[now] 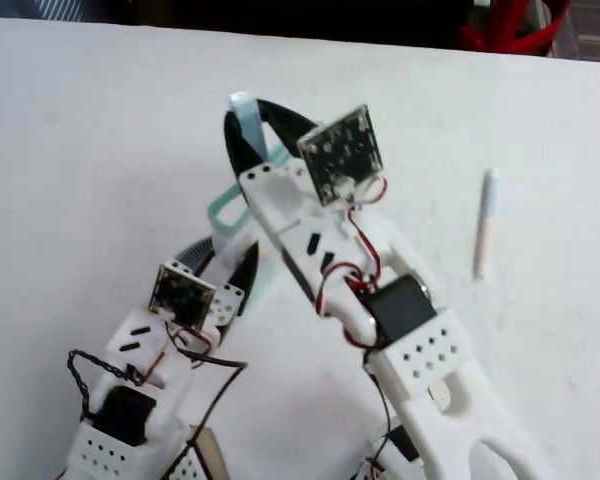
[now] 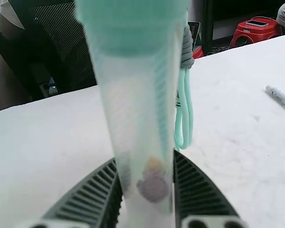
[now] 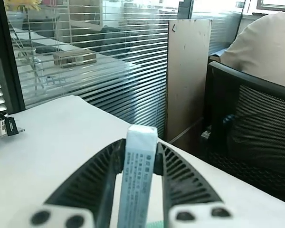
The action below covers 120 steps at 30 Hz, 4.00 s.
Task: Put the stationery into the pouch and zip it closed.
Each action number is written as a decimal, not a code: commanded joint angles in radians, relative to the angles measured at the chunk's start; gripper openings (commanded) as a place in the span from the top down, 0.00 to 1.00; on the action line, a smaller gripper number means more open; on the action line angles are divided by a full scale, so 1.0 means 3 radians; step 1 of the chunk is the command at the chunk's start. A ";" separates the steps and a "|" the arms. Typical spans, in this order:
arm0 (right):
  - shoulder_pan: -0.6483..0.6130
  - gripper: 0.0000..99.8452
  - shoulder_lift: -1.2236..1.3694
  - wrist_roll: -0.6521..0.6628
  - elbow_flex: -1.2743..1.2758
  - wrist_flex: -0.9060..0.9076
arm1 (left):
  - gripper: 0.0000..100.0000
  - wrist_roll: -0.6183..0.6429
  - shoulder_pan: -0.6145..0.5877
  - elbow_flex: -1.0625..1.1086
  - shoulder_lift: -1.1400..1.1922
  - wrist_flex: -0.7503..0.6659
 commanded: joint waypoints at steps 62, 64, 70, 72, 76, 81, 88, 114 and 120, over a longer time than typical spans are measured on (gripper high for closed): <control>0.0350 0.78 -0.0187 -0.0031 -0.0573 0.1015 | 0.79 0.0552 -0.0130 -0.0501 0.0023 0.0486; 0.0458 0.80 -0.0059 -0.0082 -0.0752 0.0974 | 0.79 0.0552 -0.0130 -0.0501 0.0023 0.0486; 0.0575 0.88 0.0657 -0.0215 -0.1366 0.0959 | 0.79 0.0552 -0.0130 -0.0501 0.0023 0.0481; 0.0575 0.89 0.0969 -0.0215 -0.1534 0.0990 | 0.79 0.0552 -0.0130 -0.0501 0.0023 0.0481; 0.0550 0.89 0.1266 -0.0215 -0.1698 0.1373 | 0.79 0.0552 -0.0130 -0.0491 0.0023 0.0481; 0.0228 0.89 0.1102 -0.0215 -0.1805 0.2007 | 0.79 0.0552 -0.0130 -0.0486 0.0023 0.0465; -0.0059 0.89 0.0657 -0.0215 -0.1805 0.2094 | 0.79 0.0552 -0.0130 -0.0481 0.0023 0.0465; 0.3266 0.88 0.2304 0.0532 -0.1591 0.1736 | 0.79 0.0547 -0.0125 -0.0394 0.0023 0.0460; 0.3266 0.88 0.3307 0.0721 -0.2404 0.2217 | 0.79 0.0547 -0.0125 -0.0394 0.0023 0.0460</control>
